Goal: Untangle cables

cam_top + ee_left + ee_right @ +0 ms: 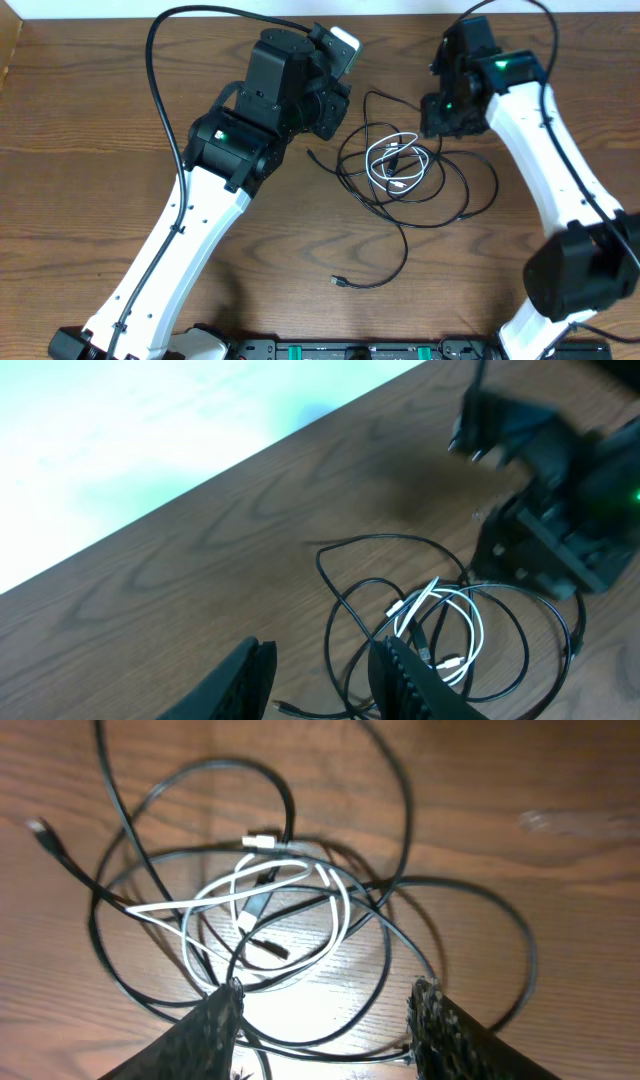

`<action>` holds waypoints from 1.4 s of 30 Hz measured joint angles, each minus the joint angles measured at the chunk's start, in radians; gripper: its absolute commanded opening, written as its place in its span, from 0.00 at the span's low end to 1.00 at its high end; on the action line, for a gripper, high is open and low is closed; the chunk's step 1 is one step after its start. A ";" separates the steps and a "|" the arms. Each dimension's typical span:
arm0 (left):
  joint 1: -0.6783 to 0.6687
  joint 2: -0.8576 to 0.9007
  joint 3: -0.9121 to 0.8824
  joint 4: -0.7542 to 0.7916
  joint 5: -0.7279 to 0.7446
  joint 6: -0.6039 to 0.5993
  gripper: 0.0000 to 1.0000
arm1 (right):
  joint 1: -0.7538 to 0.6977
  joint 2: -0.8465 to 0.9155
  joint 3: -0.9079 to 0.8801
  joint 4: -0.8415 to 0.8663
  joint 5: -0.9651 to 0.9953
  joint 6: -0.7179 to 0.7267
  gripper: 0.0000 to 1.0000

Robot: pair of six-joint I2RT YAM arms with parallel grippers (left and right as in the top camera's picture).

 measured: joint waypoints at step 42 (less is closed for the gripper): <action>0.000 0.000 0.000 0.001 0.000 0.019 0.36 | 0.142 0.075 -0.219 0.063 0.024 -0.019 0.72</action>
